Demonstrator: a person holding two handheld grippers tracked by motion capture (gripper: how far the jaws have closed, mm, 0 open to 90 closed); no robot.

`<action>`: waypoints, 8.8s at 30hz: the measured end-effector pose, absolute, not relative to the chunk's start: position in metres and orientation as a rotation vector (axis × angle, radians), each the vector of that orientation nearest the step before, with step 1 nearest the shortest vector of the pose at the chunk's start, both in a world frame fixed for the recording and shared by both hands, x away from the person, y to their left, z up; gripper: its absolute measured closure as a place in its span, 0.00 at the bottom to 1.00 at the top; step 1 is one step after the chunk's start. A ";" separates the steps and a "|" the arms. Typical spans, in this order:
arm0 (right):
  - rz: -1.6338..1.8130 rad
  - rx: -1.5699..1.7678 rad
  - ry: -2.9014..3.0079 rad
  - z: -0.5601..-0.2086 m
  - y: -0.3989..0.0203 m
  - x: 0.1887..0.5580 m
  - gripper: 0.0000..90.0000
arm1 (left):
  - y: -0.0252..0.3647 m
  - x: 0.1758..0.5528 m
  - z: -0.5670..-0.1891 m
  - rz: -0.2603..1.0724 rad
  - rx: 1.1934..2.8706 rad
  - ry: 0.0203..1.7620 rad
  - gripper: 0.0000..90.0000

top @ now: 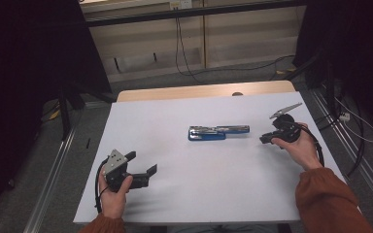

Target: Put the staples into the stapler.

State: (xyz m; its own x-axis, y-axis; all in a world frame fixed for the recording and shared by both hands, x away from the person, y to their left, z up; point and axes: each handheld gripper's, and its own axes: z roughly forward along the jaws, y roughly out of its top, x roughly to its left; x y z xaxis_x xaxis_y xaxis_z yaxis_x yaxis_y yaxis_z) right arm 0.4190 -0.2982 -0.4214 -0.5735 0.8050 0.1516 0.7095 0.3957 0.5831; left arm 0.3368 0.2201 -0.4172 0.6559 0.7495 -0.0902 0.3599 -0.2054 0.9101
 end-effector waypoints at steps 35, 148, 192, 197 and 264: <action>1.177 1.029 2.548 -0.405 -0.260 0.415 0.88 | 0.219 0.338 -0.417 0.458 1.826 0.879 0.05; 1.113 0.566 2.733 -0.403 -0.108 0.523 0.88 | 0.220 0.338 -0.418 0.456 1.822 0.884 0.05; 0.994 0.243 2.823 -0.412 -0.108 0.530 0.88 | 0.220 0.338 -0.418 0.455 1.826 0.880 0.05; 1.004 0.252 2.825 -0.414 -0.108 0.531 0.88 | 0.220 0.338 -0.418 0.453 1.824 0.886 0.05; 1.012 0.364 2.793 -0.419 -0.105 0.532 0.67 | 0.220 0.338 -0.419 0.447 1.830 0.878 0.05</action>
